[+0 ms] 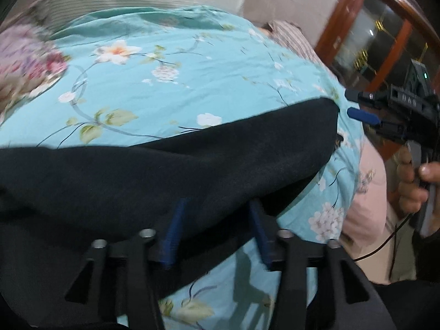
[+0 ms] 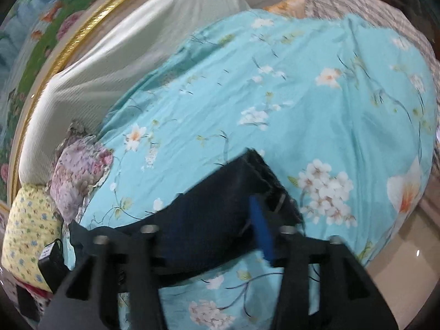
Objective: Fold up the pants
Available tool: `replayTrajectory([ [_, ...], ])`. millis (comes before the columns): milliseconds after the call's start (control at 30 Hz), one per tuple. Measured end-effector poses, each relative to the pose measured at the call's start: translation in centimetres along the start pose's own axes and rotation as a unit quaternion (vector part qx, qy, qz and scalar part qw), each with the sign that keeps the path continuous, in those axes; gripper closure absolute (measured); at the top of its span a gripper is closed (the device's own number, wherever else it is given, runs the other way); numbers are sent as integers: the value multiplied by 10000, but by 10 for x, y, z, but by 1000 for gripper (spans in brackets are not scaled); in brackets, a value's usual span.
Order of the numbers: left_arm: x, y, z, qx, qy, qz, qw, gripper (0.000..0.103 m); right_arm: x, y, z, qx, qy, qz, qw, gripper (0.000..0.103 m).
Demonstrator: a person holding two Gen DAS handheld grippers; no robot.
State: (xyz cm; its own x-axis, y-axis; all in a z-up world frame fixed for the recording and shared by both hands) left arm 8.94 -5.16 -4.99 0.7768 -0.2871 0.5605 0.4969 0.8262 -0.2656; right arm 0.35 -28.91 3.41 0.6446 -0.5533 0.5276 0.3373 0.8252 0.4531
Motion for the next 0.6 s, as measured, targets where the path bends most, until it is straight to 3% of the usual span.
replayTrajectory([
  [167,-3,16,18,113,-180,327,9992,45,-5,26,-1,59,-77,546,9985,49],
  [367,0,53,35,343,-372,892,9947,44,-13,19,-5,71,76,560,9984,49],
  [600,-1,111,56,761,-510,1708,9810,42,-31,32,-7,254,237,1010,9943,49],
])
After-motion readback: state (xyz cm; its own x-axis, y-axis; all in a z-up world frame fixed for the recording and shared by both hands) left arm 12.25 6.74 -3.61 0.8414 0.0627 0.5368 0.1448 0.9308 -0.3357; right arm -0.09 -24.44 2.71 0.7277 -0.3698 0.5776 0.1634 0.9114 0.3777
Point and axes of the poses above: each gripper's, at about its wrist camera, not at the fingertips, and z roughly against the way its jaws point, y to its left, x to its top, the point moved 7 cm from there along -z, roughly the way its jaws point, and after that the axes turned 1 degree about z, right-handed, at the moved point
